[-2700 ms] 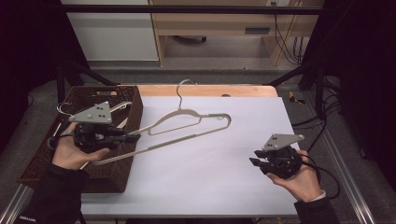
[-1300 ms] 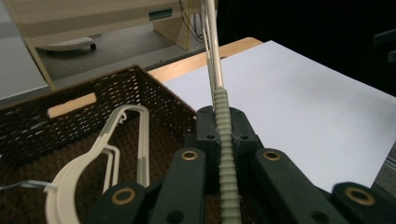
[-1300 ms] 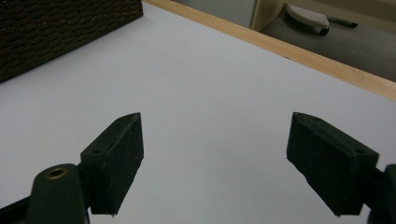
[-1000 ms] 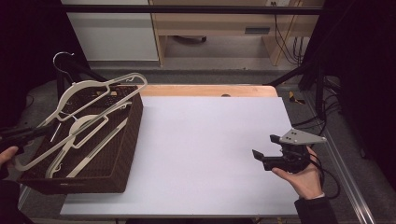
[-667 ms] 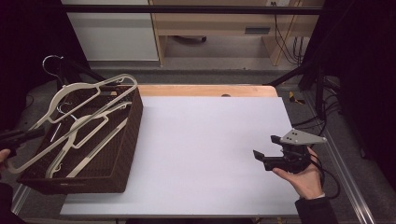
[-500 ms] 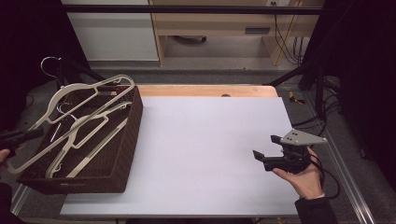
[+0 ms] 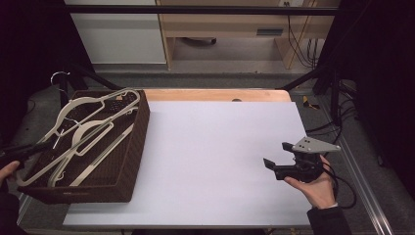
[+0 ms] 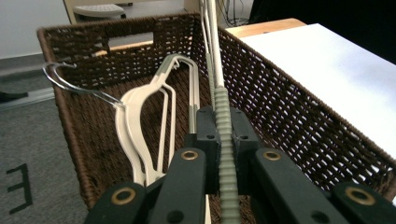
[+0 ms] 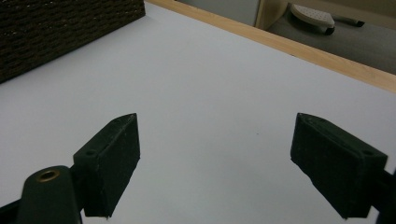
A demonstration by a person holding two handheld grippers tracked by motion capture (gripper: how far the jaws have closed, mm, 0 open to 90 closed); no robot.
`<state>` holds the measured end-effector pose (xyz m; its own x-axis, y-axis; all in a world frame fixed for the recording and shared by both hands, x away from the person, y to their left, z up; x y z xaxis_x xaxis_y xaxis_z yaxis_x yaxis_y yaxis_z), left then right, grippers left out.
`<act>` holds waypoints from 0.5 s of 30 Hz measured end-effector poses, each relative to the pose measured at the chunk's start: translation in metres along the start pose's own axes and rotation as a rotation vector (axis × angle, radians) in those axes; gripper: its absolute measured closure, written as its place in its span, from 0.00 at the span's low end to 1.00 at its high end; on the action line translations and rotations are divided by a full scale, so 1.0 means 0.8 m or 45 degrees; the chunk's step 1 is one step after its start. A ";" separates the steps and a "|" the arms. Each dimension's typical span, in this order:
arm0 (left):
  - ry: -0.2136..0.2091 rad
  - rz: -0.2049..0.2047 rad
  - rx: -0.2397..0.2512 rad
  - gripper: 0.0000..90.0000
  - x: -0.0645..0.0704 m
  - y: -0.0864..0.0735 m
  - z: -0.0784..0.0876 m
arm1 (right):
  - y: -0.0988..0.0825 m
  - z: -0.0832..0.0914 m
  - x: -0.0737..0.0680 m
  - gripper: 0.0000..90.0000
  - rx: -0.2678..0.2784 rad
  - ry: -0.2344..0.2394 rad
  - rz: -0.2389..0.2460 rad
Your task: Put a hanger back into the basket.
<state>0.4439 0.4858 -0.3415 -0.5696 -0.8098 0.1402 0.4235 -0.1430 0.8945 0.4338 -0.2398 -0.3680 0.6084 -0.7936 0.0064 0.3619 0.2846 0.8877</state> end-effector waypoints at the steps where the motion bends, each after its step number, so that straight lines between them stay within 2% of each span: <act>1: -0.007 -0.002 -0.010 0.95 -0.001 -0.002 -0.001 | 0.000 0.000 0.000 0.18 -0.002 0.000 0.001; 6: -0.011 0.035 -0.025 0.95 -0.004 -0.012 -0.014 | 0.000 -0.001 0.000 0.18 -0.002 0.002 0.001; 7: -0.010 0.027 -0.033 0.95 -0.004 -0.012 -0.015 | 0.000 -0.001 0.000 0.18 -0.005 0.003 0.000; 8: -0.015 0.043 -0.033 0.95 -0.003 -0.014 -0.021 | 0.000 -0.001 -0.001 0.18 -0.007 0.001 -0.006; 10: -0.016 0.043 -0.044 0.95 -0.002 -0.016 -0.027 | 0.000 -0.002 -0.001 0.18 -0.009 0.004 -0.006; 15: -0.013 0.074 -0.136 0.95 -0.002 -0.028 -0.043 | -0.002 -0.001 -0.001 0.18 -0.016 0.008 -0.004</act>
<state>0.4595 0.4703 -0.3763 -0.5491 -0.8126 0.1955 0.5284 -0.1562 0.8345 0.4333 -0.2396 -0.3700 0.6119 -0.7909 0.0009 0.3725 0.2891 0.8819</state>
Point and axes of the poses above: each handheld gripper's, and its own axes: z roughly backward along the jaws, y roughly out of its top, x roughly to its right, the point moved 2 cm from there along -z, roughly forward along the jaws, and after that the axes turned 3 degrees about x, right-handed, at the moved point
